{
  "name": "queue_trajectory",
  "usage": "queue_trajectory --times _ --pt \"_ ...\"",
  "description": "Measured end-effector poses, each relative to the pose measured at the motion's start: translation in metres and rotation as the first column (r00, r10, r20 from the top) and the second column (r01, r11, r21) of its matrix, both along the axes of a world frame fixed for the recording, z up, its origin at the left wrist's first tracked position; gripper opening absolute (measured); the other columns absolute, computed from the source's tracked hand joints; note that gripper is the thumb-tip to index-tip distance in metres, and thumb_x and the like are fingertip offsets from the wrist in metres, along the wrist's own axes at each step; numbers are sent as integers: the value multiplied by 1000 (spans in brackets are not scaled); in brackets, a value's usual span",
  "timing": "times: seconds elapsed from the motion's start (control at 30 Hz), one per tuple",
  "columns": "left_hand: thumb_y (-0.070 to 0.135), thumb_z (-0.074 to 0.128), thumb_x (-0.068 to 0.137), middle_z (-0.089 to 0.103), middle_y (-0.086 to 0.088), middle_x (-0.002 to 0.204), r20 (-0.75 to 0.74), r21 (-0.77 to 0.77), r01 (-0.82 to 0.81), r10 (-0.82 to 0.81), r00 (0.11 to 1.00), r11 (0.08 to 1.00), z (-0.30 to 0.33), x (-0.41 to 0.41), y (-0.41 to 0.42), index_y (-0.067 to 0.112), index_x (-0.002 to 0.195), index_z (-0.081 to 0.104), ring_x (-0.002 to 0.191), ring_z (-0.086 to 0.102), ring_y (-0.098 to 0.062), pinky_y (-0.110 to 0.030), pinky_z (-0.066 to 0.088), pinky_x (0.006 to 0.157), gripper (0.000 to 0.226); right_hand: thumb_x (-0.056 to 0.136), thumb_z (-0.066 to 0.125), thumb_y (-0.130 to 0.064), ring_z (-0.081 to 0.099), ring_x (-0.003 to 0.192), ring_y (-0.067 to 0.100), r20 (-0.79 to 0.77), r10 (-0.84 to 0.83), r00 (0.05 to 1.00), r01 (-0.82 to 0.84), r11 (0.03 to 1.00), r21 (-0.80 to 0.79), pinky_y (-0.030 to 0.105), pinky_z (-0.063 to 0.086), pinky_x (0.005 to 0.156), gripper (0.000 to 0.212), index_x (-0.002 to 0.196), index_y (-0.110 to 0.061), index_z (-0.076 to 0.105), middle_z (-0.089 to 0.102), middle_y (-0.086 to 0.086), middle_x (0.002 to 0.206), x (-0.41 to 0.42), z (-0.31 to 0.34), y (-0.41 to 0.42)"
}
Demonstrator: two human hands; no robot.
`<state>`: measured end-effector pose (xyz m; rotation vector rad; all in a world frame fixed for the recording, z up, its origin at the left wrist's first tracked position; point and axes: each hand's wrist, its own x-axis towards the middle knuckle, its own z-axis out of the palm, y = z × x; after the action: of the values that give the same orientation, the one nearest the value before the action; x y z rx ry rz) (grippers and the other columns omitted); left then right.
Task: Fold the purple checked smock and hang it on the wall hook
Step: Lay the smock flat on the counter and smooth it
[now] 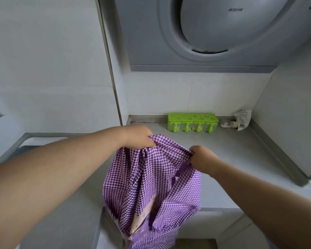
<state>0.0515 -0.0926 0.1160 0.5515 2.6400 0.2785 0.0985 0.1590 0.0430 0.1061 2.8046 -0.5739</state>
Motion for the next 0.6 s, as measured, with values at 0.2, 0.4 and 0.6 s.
queue_trajectory --times 0.2,0.4,0.6 --pt "42 50 97 70 -7 85 -69 -84 -116 111 991 990 -11 -13 -13 9 87 70 70 59 -19 -35 45 65 40 95 50 -11 63 95 21 104 38 994 -27 994 -104 31 50 79 29 119 -14 66 68 6 107 -1 -18 11" --pt "35 51 96 58 -2 74 -120 -152 -192 175 977 969 -20 -26 -17 11 77 65 64 52 -18 -36 40 61 34 87 56 -9 67 94 22 78 127 989 -144 951 275 34 55 77 28 108 -19 72 71 -1 100 -9 -41 37" --pt "47 51 97 74 -3 92 -119 -201 -175 153 981 964 -27 -33 -10 17 92 74 85 73 -23 -42 62 83 39 98 44 -9 63 94 28 -10 -166 986 166 986 -17 30 47 74 32 119 -11 67 67 9 106 -26 -48 68"
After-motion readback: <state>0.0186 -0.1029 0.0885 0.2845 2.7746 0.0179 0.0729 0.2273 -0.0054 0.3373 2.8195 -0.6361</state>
